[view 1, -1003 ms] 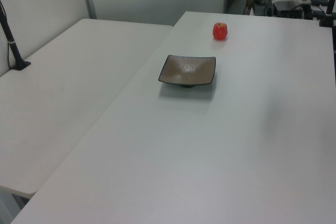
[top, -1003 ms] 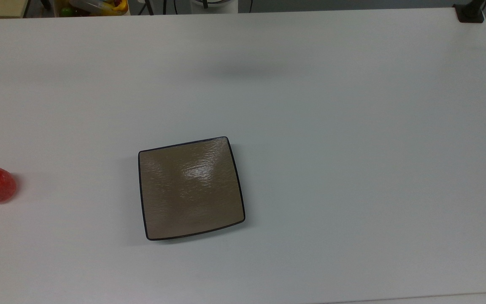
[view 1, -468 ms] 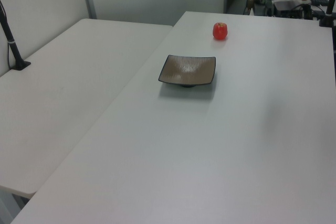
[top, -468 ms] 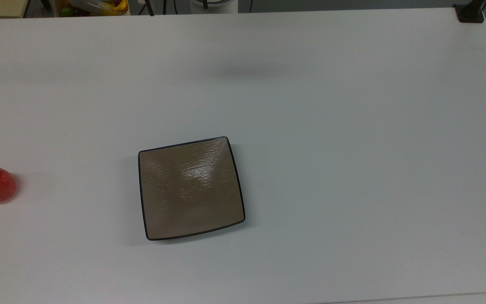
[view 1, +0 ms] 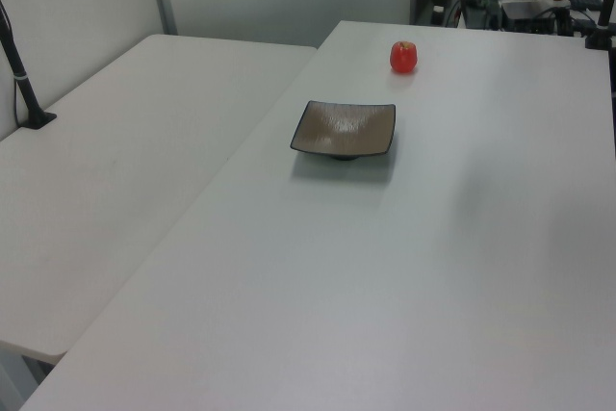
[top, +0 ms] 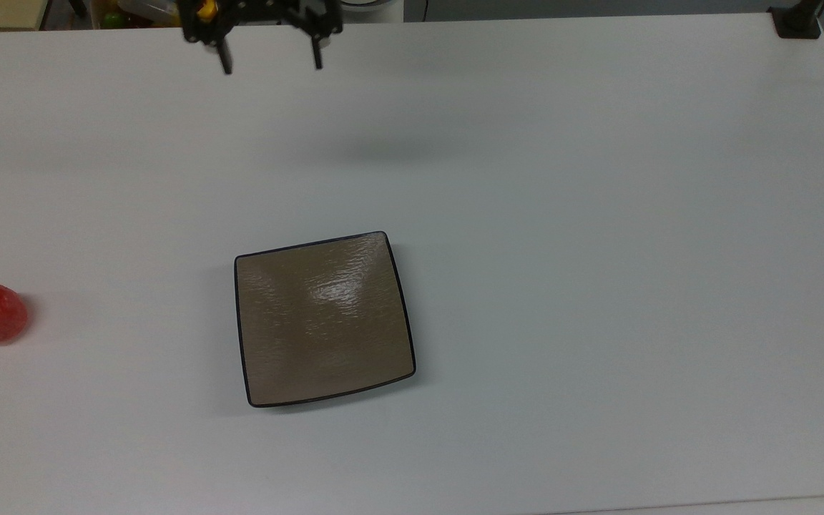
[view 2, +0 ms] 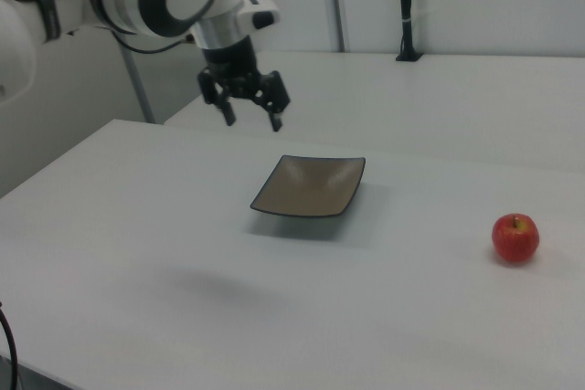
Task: Apples placed on a ceramic plate
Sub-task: 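Move the open gripper over the red apple and lower it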
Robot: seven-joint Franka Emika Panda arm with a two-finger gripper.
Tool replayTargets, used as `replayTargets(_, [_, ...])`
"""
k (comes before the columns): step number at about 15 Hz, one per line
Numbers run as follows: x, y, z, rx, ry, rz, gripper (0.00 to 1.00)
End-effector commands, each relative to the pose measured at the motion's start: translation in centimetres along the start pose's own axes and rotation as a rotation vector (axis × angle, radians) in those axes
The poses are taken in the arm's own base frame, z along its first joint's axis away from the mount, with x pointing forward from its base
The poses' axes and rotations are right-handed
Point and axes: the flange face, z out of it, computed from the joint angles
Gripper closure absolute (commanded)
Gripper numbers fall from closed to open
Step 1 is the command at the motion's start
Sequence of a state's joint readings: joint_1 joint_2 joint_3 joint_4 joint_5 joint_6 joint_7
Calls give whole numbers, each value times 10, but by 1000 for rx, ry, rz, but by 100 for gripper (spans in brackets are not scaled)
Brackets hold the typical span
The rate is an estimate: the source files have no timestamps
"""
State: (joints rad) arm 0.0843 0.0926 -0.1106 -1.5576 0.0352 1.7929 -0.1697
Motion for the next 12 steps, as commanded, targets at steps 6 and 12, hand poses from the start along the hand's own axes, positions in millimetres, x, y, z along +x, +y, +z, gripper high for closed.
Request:
replayTargets(6, [52,148,33,-147,278,135,0])
replayTargets(12, [64,234,109,-225,376,223,0])
